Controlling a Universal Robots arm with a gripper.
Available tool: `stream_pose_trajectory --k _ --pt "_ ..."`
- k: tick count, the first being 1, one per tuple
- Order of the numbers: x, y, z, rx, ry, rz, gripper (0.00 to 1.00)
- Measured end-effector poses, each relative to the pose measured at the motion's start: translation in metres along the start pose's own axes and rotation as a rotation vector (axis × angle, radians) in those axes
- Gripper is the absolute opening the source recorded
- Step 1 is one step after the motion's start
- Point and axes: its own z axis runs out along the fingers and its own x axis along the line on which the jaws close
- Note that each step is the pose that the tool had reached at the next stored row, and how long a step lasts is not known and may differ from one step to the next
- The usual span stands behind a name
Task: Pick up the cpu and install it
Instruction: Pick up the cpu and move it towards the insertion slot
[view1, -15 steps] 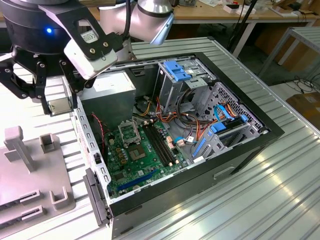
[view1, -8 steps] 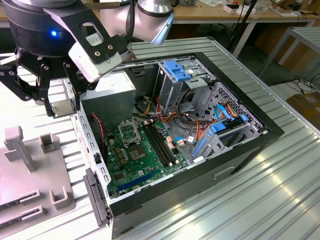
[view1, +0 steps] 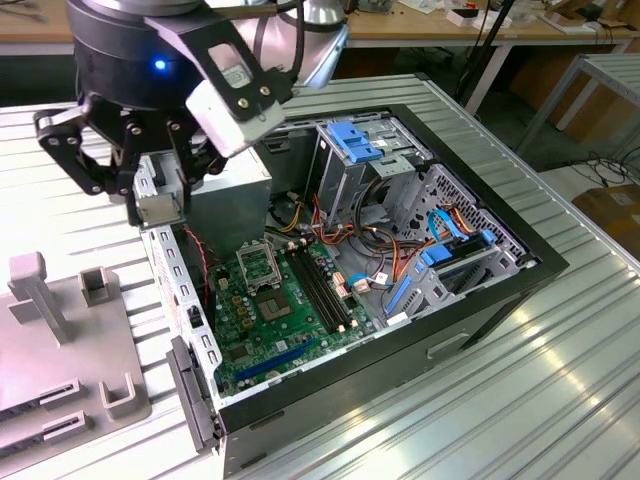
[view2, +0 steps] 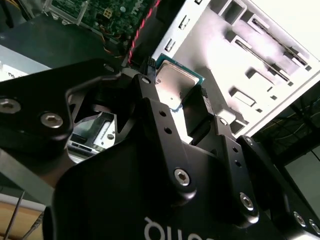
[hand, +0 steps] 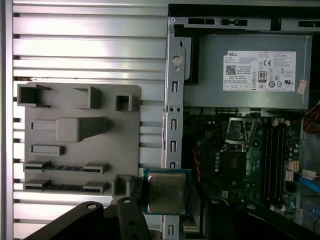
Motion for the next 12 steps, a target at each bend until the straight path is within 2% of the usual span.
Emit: stream_pose_trajectory --k 12 --pt "-0.0457 -0.0014 -0.0017 0.0 0.0 0.0 0.47"
